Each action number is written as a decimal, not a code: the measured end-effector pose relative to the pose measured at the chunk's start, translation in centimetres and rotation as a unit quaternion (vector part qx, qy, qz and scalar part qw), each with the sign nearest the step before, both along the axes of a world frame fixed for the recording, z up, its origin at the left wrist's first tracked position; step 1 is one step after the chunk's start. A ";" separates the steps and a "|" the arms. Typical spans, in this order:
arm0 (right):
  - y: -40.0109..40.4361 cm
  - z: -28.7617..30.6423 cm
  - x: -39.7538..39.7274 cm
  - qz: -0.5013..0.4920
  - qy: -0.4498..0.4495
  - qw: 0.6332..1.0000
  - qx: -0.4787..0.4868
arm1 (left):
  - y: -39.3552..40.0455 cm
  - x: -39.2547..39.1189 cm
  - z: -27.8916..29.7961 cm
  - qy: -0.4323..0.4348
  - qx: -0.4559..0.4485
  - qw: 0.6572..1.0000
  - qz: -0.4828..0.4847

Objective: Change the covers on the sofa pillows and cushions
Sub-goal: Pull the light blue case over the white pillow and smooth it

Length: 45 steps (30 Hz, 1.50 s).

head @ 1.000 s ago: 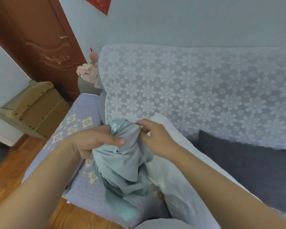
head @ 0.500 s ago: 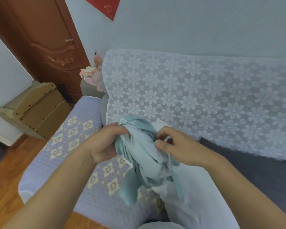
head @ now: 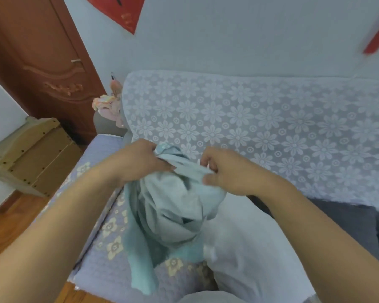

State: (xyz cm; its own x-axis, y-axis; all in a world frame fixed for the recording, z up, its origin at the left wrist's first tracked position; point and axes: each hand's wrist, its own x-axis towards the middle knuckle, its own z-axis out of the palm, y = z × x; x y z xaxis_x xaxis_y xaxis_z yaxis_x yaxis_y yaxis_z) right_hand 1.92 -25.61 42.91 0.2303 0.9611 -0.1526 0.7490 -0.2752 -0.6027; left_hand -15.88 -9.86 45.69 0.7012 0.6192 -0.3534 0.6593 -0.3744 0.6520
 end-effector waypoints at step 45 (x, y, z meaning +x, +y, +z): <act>0.5 -7.0 -3.0 -0.037 0.331 0.943 0.015 | -4.5 -2.9 -5.9 -0.251 -0.426 0.841 0.221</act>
